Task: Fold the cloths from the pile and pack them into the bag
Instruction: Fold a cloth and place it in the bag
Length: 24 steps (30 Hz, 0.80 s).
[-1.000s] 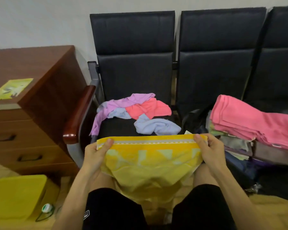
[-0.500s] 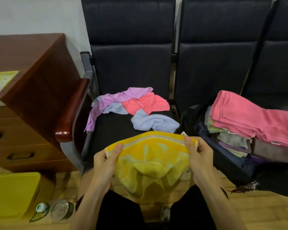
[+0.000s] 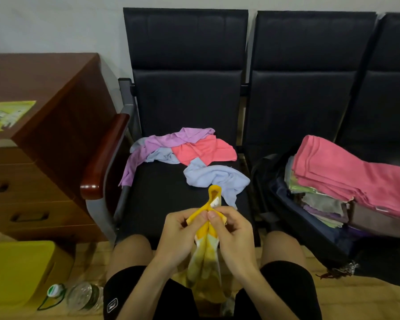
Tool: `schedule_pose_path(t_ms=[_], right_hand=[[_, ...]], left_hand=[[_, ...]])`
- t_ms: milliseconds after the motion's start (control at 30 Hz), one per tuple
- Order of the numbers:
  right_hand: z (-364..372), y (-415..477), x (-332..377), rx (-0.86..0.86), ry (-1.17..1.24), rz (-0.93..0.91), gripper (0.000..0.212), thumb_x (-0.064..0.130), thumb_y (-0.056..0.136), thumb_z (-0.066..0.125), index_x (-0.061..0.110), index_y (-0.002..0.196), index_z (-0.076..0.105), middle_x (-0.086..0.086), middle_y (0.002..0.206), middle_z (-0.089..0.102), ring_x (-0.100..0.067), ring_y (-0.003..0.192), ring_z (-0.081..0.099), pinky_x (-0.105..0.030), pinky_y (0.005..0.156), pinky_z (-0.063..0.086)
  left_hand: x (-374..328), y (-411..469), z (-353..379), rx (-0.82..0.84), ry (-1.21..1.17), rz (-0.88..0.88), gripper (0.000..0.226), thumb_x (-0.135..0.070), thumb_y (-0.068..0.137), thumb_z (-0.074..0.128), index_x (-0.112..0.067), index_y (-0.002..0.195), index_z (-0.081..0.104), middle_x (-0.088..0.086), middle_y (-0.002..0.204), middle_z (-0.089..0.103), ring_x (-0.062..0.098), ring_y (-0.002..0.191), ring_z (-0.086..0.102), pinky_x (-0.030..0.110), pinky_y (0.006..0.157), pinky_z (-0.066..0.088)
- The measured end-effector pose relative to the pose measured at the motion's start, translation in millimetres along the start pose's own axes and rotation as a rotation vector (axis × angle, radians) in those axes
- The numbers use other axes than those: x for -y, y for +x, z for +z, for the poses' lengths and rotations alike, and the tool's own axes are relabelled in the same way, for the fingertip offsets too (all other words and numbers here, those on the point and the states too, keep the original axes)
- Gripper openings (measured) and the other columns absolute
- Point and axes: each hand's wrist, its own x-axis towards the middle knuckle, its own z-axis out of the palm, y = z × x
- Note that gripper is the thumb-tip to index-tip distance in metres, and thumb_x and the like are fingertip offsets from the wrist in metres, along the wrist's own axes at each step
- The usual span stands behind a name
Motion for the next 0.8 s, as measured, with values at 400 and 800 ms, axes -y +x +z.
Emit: schedule_pose_path(t_ms=[400,800], right_hand=[[2.6,4.0,4.6,0.089,0.019,0.086,0.039,0.057,0.087,0.053,0.028,0.098,0.076,-0.004,0.089,0.076,-0.023,0.087,0.072,-0.053,0.08,0.058],[-44.4,34.9,19.9,0.12,-0.054,-0.086,0.02,0.041,0.08,0.075,0.036,0.1,0.074,-0.001,0.081,0.072,-0.02,0.079,0.068,-0.041,0.073,0.055]], left_hand=[[-11.2,-0.4,5.9,-0.003,-0.004,0.013,0.009,-0.022,0.091,0.068,-0.019,0.092,0.076,0.016,0.088,0.072,0.015,0.076,0.069,0.019,0.062,0.052],[-12.3,29.8,-12.3,0.147,0.386,0.224,0.019,-0.023,0.1,0.056,-0.024,0.089,0.071,0.003,0.088,0.061,0.011,0.079,0.059,0.03,0.074,0.045]])
